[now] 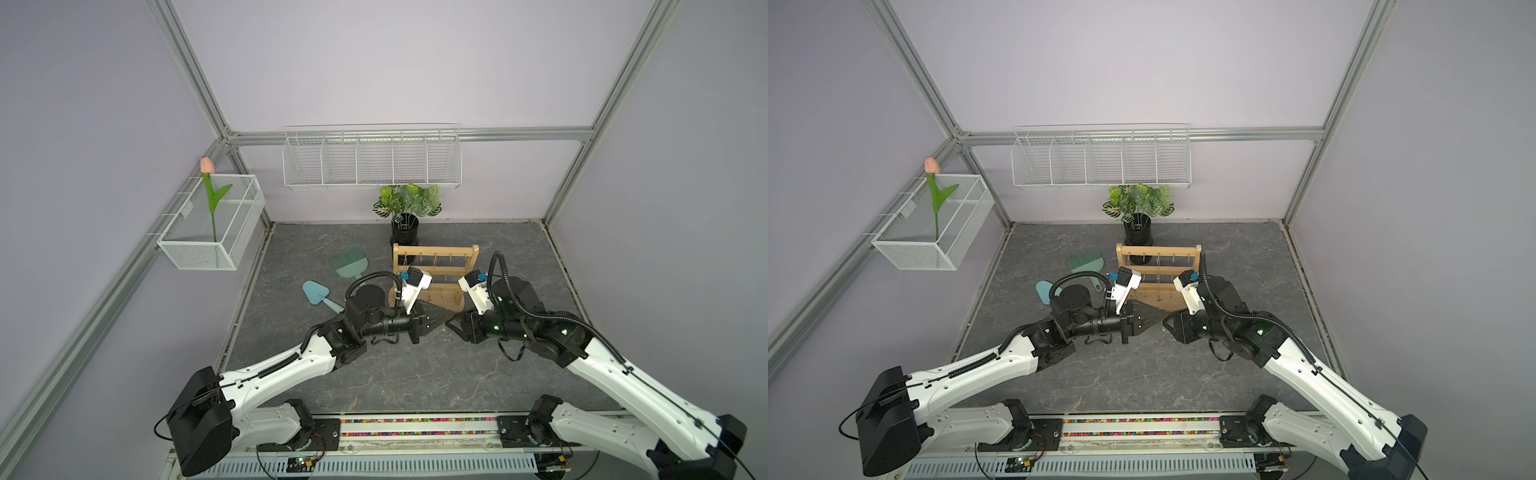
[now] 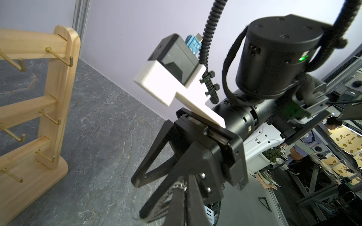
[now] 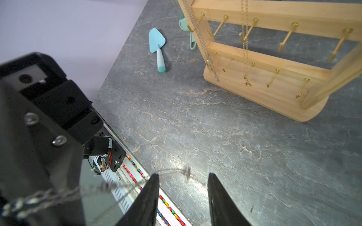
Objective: Hang the necklace on the jewelry display stand
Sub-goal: Pick up the necklace from the center of the board.
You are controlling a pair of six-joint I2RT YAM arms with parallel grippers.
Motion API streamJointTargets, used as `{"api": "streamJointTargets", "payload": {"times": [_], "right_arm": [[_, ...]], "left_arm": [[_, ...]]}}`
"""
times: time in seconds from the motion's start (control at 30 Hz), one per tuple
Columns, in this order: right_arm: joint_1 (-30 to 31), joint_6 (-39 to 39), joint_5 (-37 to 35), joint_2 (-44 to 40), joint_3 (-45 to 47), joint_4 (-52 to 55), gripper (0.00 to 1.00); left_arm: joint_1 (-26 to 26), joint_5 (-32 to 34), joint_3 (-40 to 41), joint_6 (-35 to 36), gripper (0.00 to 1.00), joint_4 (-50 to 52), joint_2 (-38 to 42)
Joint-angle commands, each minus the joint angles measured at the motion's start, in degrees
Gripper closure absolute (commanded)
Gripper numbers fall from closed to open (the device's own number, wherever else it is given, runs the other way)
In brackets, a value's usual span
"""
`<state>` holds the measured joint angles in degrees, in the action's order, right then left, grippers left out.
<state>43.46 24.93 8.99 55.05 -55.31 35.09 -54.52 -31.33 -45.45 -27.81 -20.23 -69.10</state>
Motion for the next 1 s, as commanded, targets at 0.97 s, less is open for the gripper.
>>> {"api": "streamJointTargets", "payload": {"times": [0.97], "right_arm": [[-0.72, -4.62, 1.73, -10.04, 7.41, -12.26, 0.66]], "left_arm": [[0.0, 0.14, -5.7, 1.05, 0.99, 6.14, 0.24]]}}
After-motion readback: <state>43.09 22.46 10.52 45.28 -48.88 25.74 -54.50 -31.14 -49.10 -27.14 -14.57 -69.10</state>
